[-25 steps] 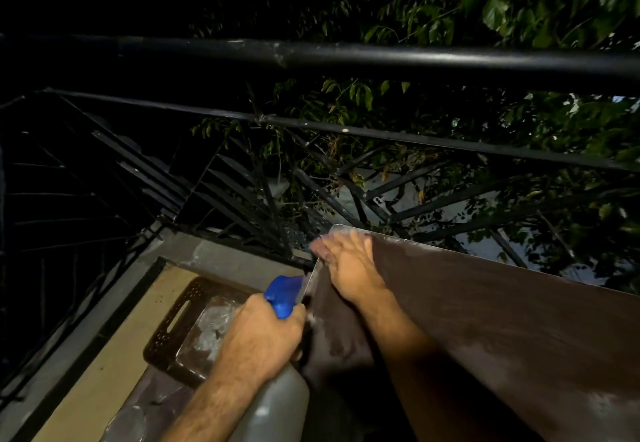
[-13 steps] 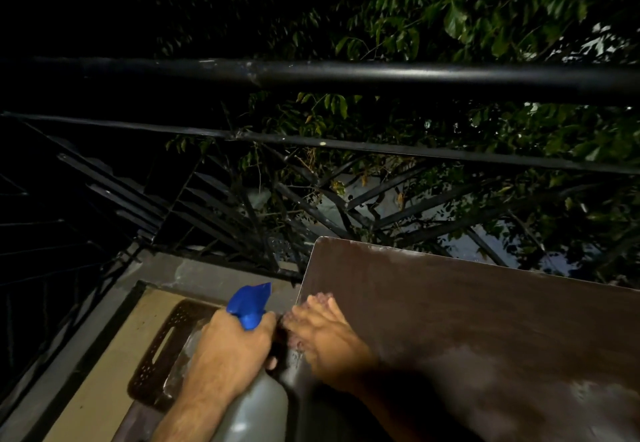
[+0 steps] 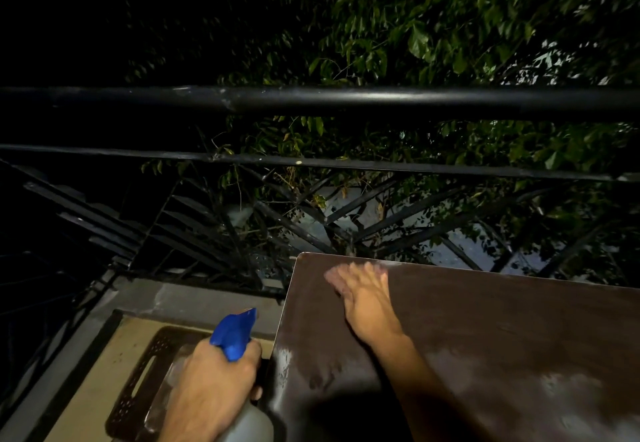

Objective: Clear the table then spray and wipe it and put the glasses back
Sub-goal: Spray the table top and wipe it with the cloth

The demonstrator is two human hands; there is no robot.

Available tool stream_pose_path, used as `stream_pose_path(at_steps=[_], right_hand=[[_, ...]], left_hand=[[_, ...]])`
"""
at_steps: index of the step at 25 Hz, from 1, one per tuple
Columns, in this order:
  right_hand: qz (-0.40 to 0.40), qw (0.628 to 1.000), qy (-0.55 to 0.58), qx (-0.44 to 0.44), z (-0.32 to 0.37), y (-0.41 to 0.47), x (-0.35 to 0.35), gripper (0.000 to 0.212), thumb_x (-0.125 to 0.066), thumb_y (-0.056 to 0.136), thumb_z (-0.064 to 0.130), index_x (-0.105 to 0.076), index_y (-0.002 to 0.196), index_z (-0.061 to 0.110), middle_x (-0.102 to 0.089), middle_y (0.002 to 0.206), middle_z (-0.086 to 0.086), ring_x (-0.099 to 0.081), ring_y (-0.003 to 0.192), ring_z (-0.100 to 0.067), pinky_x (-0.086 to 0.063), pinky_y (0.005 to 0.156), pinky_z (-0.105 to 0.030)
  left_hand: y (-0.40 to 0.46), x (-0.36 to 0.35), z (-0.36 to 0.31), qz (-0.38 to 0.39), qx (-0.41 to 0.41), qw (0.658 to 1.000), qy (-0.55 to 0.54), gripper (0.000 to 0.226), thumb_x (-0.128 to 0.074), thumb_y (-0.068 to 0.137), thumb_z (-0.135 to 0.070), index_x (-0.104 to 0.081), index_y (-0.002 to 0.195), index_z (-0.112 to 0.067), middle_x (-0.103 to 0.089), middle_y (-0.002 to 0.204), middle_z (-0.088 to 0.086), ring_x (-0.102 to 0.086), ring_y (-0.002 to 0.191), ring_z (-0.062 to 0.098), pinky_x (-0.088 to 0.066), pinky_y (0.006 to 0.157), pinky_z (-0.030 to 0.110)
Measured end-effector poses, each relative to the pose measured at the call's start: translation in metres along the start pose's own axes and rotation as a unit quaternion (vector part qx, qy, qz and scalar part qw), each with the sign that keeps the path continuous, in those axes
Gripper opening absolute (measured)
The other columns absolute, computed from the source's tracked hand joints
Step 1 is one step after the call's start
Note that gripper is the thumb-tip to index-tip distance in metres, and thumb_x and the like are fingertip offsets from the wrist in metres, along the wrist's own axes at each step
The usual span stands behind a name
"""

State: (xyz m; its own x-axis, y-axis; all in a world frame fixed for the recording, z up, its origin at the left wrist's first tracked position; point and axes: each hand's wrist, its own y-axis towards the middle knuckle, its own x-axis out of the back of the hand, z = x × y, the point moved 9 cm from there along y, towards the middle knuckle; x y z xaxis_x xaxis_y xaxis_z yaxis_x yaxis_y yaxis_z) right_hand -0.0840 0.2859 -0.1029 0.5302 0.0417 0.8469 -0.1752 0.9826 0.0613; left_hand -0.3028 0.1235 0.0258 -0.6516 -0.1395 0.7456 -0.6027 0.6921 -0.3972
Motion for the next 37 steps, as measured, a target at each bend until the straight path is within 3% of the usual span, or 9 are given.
stream_pose_path(at_steps=[5,8,11,14,18,21,24,30,37], right_hand=[[0.055,0.992,-0.043,0.106,-0.011,-0.052,0.008,0.059,-0.043,0.096,0.018,-0.028,0.150,0.037,-0.020,0.160,0.009,-0.003,0.149,-0.017,0.017,0.116,-0.033],[-0.005,0.999,-0.043,-0.012,-0.054,-0.002,0.037,0.054,-0.043,0.099,0.015,-0.033,0.149,0.032,-0.025,0.159,0.003,-0.008,0.149,-0.022,0.009,0.120,-0.044],[-0.013,0.994,-0.039,-0.099,-0.067,0.016,0.043,0.056,-0.046,0.098,0.017,-0.030,0.152,0.023,-0.023,0.160,-0.001,-0.006,0.149,-0.024,0.006,0.120,-0.046],[0.029,0.999,-0.023,-0.007,-0.031,-0.018,0.022,0.058,-0.046,0.097,0.016,-0.031,0.151,0.030,-0.022,0.160,0.004,-0.003,0.149,-0.019,0.014,0.118,-0.040],[0.110,0.984,-0.032,0.139,-0.012,-0.093,0.009,0.058,-0.044,0.095,0.018,-0.033,0.149,0.036,-0.023,0.159,0.009,-0.006,0.149,-0.014,0.013,0.117,-0.034],[0.039,0.998,-0.040,0.027,-0.058,-0.088,0.034,0.055,-0.048,0.096,0.017,-0.038,0.148,0.032,-0.028,0.158,0.003,-0.012,0.148,-0.021,0.007,0.118,-0.038],[0.020,0.999,-0.010,-0.048,-0.073,-0.078,0.040,0.051,-0.055,0.096,0.017,-0.043,0.145,0.025,-0.032,0.156,-0.001,-0.013,0.148,-0.024,0.006,0.118,-0.042],[0.053,0.998,-0.033,-0.026,-0.061,-0.097,0.038,0.055,-0.049,0.097,0.018,-0.035,0.150,0.027,-0.024,0.159,0.002,-0.006,0.149,-0.021,0.009,0.118,-0.043],[0.109,0.988,-0.027,0.110,0.017,-0.157,-0.004,0.060,-0.045,0.096,0.019,-0.028,0.152,0.032,-0.015,0.161,0.007,0.003,0.149,-0.016,0.021,0.114,-0.034]], left_hand=[[-0.006,-0.008,-0.005,0.020,0.010,1.000,0.001,0.036,-0.071,0.091,-0.023,-0.048,0.064,-0.024,-0.062,0.073,0.005,-0.059,0.069,0.020,-0.042,0.062,0.031],[-0.013,-0.010,-0.004,0.023,0.011,1.000,0.017,0.035,-0.071,0.092,-0.023,-0.046,0.067,-0.027,-0.061,0.083,0.010,-0.060,0.082,0.028,-0.044,0.073,0.032],[-0.022,-0.008,-0.003,0.017,0.002,1.000,0.013,0.036,-0.071,0.091,-0.026,-0.048,0.063,-0.028,-0.063,0.075,0.006,-0.062,0.076,0.025,-0.049,0.072,0.034],[-0.034,-0.007,-0.004,0.035,-0.018,0.999,-0.004,0.033,-0.069,0.092,-0.027,-0.054,0.063,-0.022,-0.063,0.070,0.005,-0.058,0.066,0.017,-0.042,0.059,0.027],[-0.049,-0.001,0.013,0.041,-0.021,0.999,-0.013,0.028,-0.067,0.092,-0.031,-0.065,0.072,-0.012,-0.066,0.060,0.002,-0.061,0.063,0.015,-0.042,0.057,0.025],[-0.055,0.003,0.044,0.037,0.008,0.999,0.014,0.032,-0.066,0.092,-0.035,-0.066,0.074,-0.009,-0.065,0.045,0.001,-0.063,0.058,0.015,-0.048,0.059,0.028],[-0.062,0.001,0.072,0.043,0.017,0.998,0.044,0.037,-0.066,0.093,-0.035,-0.062,0.069,-0.008,-0.058,0.033,-0.011,-0.055,0.043,0.010,-0.042,0.051,0.026],[-0.074,-0.013,0.082,0.057,0.016,0.997,0.049,0.037,-0.066,0.093,-0.039,-0.061,0.069,-0.012,-0.059,0.046,-0.001,-0.057,0.052,0.015,-0.040,0.049,0.024],[-0.092,-0.034,0.069,0.041,0.020,0.997,0.069,0.039,-0.065,0.093,-0.040,-0.058,0.068,-0.011,-0.059,0.060,0.003,-0.054,0.054,0.017,-0.037,0.050,0.025]])
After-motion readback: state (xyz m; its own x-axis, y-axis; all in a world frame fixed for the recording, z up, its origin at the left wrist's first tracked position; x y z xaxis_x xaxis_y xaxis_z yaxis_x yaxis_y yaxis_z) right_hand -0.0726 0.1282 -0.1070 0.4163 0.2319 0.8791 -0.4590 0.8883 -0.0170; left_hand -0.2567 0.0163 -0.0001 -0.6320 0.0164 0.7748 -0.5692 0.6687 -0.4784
